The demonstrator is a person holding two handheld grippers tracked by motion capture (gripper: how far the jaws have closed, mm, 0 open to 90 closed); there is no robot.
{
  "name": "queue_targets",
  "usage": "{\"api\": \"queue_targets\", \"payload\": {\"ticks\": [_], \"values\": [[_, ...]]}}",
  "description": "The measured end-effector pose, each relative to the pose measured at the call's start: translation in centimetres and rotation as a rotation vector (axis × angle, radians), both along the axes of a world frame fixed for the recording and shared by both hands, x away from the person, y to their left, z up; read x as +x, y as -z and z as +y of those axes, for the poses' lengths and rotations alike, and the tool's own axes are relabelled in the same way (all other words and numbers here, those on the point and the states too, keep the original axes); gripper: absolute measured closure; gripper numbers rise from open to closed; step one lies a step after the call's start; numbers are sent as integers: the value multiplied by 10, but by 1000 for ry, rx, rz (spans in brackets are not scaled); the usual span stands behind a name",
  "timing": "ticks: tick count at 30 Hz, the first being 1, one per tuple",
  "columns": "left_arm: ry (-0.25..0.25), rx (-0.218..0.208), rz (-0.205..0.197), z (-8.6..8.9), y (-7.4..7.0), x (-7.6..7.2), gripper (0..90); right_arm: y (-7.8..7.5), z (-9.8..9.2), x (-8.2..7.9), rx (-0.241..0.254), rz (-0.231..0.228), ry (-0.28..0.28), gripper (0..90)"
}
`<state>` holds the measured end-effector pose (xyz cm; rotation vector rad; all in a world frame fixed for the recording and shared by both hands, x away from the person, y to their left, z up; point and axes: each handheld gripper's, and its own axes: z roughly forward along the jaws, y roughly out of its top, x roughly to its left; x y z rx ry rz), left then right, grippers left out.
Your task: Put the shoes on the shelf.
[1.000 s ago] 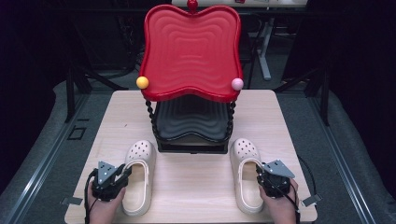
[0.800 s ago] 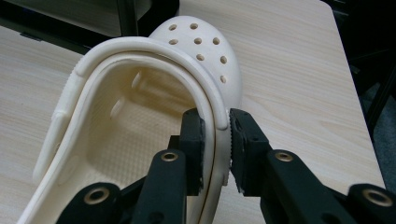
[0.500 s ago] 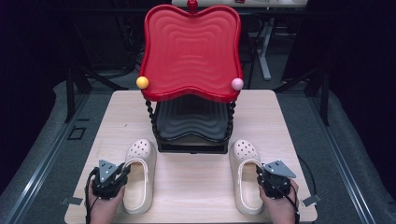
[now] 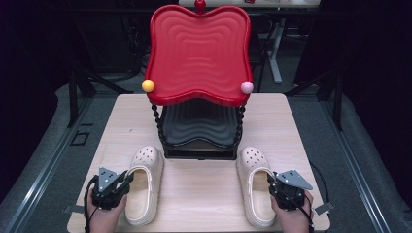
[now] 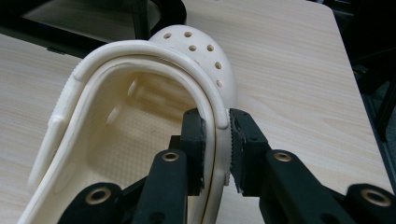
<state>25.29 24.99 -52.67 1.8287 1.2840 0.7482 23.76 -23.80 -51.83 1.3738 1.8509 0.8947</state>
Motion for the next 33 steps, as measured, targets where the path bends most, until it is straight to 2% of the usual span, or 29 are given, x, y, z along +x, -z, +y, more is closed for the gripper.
{"api": "queue_targets", "payload": {"ticks": [6,13,14,22,27,33], "values": [[27,-26,-14,1,-10,-9,766,-10,-1,-10,11,-14,-8,764],[59,-26,-36,0,-22,-21,766,-27,0,-23,12,-39,-36,764],[66,-42,-40,-1,-25,-24,766,-31,3,-27,26,-55,-45,764],[106,-48,-64,-9,-36,-34,767,-46,13,-40,57,-91,-88,764],[130,-54,-82,-15,-43,-37,768,-54,20,-43,83,-110,-115,764],[155,-54,-103,-24,-51,-34,768,-60,28,-40,81,-119,-140,764]]}}
